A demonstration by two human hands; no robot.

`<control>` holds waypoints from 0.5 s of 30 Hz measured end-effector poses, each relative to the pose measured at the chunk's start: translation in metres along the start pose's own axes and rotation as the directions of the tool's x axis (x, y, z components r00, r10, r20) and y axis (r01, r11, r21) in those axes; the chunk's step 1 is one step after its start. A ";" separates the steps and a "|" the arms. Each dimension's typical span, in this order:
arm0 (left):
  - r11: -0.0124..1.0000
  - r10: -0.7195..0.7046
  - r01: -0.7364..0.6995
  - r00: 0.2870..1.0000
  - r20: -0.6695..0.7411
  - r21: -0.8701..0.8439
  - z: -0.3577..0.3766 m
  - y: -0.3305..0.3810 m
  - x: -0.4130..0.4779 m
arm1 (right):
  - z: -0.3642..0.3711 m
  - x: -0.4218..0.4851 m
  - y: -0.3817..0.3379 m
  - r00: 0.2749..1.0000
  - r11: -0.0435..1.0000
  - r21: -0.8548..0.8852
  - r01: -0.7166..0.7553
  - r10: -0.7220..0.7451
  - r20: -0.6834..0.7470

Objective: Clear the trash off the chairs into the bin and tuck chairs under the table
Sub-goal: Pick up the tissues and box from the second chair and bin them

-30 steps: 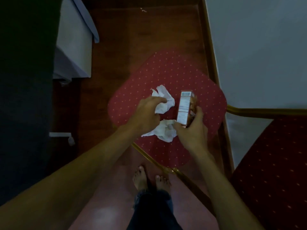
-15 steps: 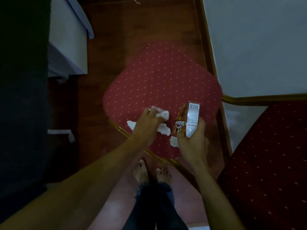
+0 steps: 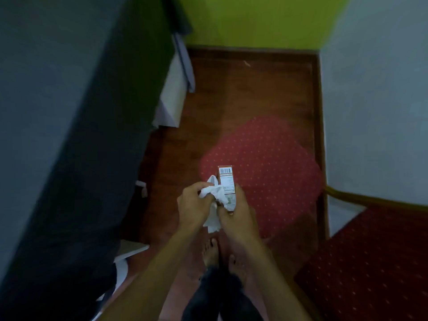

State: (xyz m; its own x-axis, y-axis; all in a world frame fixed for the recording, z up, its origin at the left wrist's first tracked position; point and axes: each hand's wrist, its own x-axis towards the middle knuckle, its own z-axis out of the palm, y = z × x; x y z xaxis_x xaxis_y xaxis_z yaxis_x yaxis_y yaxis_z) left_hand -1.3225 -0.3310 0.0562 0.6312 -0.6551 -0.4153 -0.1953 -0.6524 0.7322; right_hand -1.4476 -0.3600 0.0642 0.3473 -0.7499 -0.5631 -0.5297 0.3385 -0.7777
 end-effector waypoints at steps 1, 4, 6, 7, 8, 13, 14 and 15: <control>0.999 -0.020 0.020 1.000 -0.012 -0.026 -0.018 0.004 -0.004 | 0.000 -0.007 -0.020 0.999 0.999 -0.025 0.033 -0.032 0.023; 0.986 -0.050 0.041 0.997 -0.053 -0.162 -0.085 0.023 -0.019 | 0.014 -0.022 -0.081 0.983 0.978 -0.128 0.164 -0.151 0.101; 0.967 -0.049 0.019 0.993 -0.111 -0.255 -0.135 0.032 -0.037 | 0.035 -0.038 -0.120 0.960 0.947 -0.192 0.259 -0.230 0.160; 0.956 -0.061 0.017 0.988 -0.141 -0.293 -0.160 0.033 -0.047 | 0.048 -0.050 -0.137 0.947 0.933 -0.206 0.294 -0.256 0.193; 0.946 -0.073 0.016 0.984 -0.165 -0.324 -0.184 0.031 -0.056 | 0.062 -0.064 -0.153 0.929 0.921 -0.203 0.333 -0.283 0.239; 0.894 -0.180 0.047 0.948 -0.261 -0.445 -0.285 -0.009 -0.109 | 0.129 -0.128 -0.204 0.809 0.852 -0.190 0.488 -0.360 0.465; 0.881 -0.198 0.041 0.937 -0.287 -0.472 -0.301 -0.020 -0.121 | 0.145 -0.139 -0.209 0.781 0.837 -0.192 0.512 -0.359 0.512; 0.867 -0.218 0.036 0.925 -0.311 -0.498 -0.316 -0.032 -0.133 | 0.161 -0.150 -0.214 0.755 0.822 -0.202 0.532 -0.353 0.554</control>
State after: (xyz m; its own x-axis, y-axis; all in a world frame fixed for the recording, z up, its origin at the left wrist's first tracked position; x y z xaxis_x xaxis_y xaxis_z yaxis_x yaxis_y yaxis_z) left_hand -1.1628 -0.1032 0.2587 0.8600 -0.3455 -0.3756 0.2274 -0.3994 0.8881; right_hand -1.2619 -0.2292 0.2701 0.8772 -0.3705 -0.3055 -0.4070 -0.2359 -0.8825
